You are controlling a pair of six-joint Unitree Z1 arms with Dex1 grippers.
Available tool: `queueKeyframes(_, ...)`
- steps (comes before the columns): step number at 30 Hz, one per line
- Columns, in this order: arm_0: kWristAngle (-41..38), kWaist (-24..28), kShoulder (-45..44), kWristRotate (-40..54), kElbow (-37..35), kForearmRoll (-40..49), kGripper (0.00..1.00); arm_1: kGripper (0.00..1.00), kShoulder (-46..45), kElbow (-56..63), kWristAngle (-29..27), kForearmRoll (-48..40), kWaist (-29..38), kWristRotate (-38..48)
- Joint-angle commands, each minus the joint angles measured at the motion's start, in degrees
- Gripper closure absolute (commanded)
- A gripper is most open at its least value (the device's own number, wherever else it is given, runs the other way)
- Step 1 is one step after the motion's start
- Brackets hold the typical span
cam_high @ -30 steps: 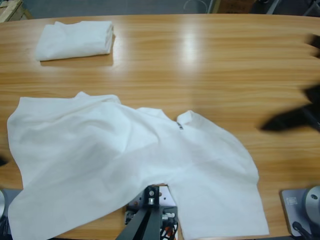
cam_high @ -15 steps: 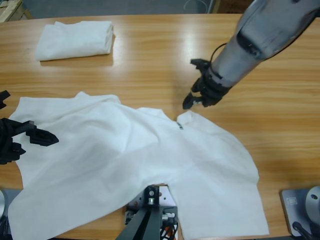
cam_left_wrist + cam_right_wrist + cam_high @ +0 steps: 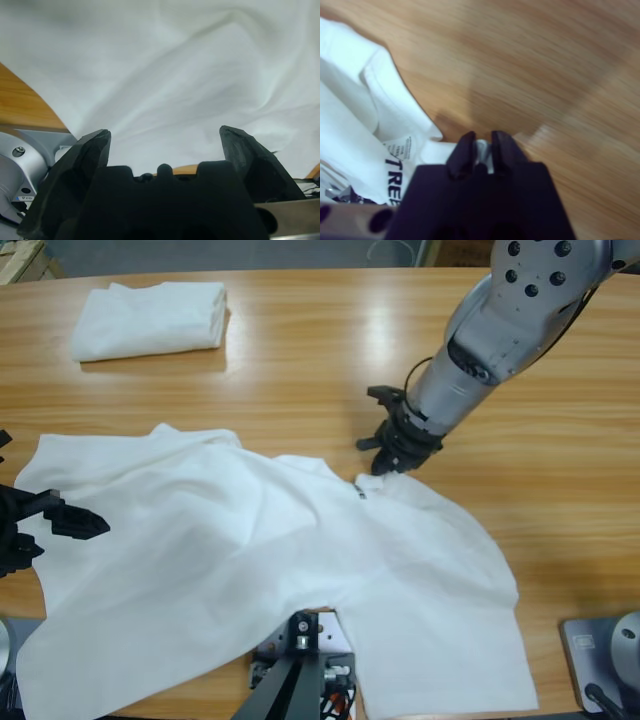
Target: Fold clothes
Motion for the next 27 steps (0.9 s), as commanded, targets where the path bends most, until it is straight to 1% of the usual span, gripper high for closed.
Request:
queueKeyframes(1,0.77,-0.43,-1.24,-0.74,2.84,-0.43,0.151,1.000,0.36,0.66,0.05,-0.40,-0.49,-3.75)
queueKeyframes(2,0.75,-0.43,-1.31,-0.74,2.92,-0.46,0.151,1.000,-0.65,0.27,-0.90,-0.19,-1.09,-3.99)
queueKeyframes(6,0.84,-0.43,-1.81,-0.77,3.46,-0.53,0.151,1.000,-4.12,-2.28,-1.78,2.51,-4.97,-5.12)
queueKeyframes(12,0.88,-0.45,-2.23,-0.91,3.97,-0.88,0.151,1.000,-5.98,-3.84,-4.10,3.38,-8.24,-6.14)
queueKeyframes(14,0.90,-0.45,-2.40,-0.91,4.02,-0.88,0.151,1.000,-8.02,-5.00,-6.74,3.99,-10.05,-6.05)
queueKeyframes(16,0.88,-0.41,-2.65,-0.91,4.18,-1.02,0.151,1.000,-10.32,-5.71,-10.54,5.36,-11.48,-5.38)
queueKeyframes(18,0.91,-0.46,-2.53,-0.91,4.37,-1.50,0.151,1.000,-12.17,-5.14,-15.56,6.79,-12.78,-4.89)
queueKeyframes(20,0.88,-0.45,-2.35,-0.91,4.46,-2.13,0.152,1.000,-16.00,-4.07,-20.13,7.01,-13.48,-3.43)
queueKeyframes(23,0.90,-0.45,-2.30,-0.91,4.51,-2.71,0.151,1.000,-25.00,-2.74,-20.19,7.26,-13.27,-0.32)
queueKeyframes(25,0.86,-0.43,-2.25,-0.91,4.83,-3.49,0.151,1.000,-30.13,-3.11,-16.65,7.42,-10.74,0.74)
queueKeyframes(27,0.84,-0.45,-1.89,-0.91,5.04,-4.29,0.152,1.000,-32.93,-3.54,-13.14,10.74,-6.82,2.99)
